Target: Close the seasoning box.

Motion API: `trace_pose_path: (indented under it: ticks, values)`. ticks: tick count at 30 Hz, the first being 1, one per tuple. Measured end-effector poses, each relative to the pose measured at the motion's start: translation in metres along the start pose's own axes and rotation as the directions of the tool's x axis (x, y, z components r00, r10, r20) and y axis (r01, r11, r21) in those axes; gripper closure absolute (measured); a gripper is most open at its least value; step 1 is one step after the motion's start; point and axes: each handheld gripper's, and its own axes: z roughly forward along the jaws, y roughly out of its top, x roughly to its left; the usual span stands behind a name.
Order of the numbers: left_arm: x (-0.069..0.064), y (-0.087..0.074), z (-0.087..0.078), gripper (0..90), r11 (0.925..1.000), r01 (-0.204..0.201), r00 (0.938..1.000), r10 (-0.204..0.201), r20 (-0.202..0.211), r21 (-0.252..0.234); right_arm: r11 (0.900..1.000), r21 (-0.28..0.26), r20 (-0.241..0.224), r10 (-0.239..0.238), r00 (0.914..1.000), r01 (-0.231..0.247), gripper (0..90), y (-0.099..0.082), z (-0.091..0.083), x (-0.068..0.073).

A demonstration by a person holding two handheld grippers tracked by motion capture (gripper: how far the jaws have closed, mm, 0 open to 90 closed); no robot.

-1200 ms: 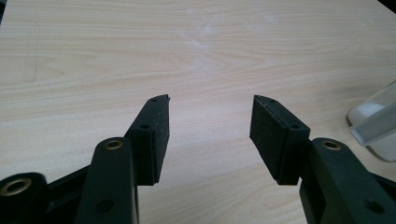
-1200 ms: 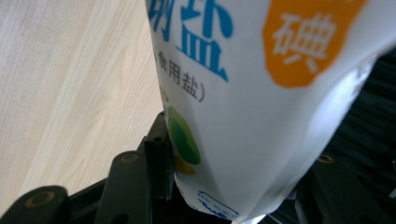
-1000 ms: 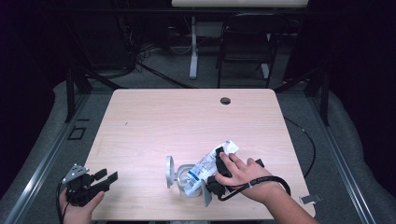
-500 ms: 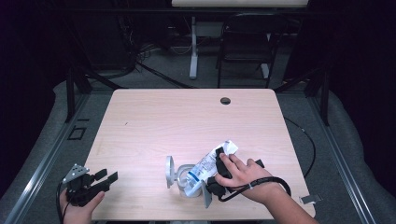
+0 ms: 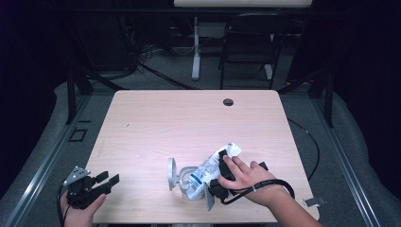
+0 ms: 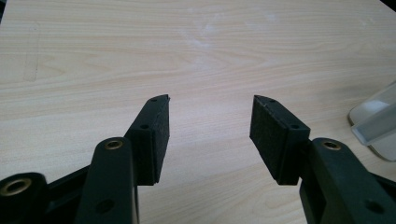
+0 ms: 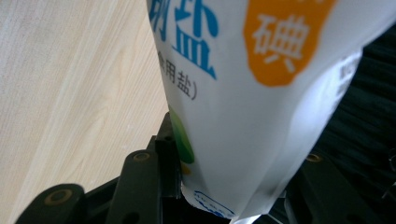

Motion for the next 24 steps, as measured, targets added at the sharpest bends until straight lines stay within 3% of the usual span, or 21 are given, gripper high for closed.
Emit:
trace_pose_path:
  ticks: [9,12,24]
  values:
    - [0.0001,-0.0001,0.0000,47.9,1.0000,0.001,1.0000,-0.001,0.000,0.000,0.9998,0.020,-0.002,-0.007,1.0000,0.007,60.2,0.0004,-0.0025,-0.0021]
    - [0.0000,-0.0002,0.0001,47.9,1.0000,0.001,1.0000,-0.001,0.000,0.001,0.9999,-0.002,-0.009,0.015,0.9998,-0.015,60.4,-0.0005,-0.0008,-0.0009]
    - [0.0001,-0.0003,0.0003,47.9,1.0000,0.002,1.0000,-0.002,0.000,0.001,0.9995,-0.008,-0.017,0.030,0.9994,-0.030,61.0,-0.0010,-0.0016,-0.0020]
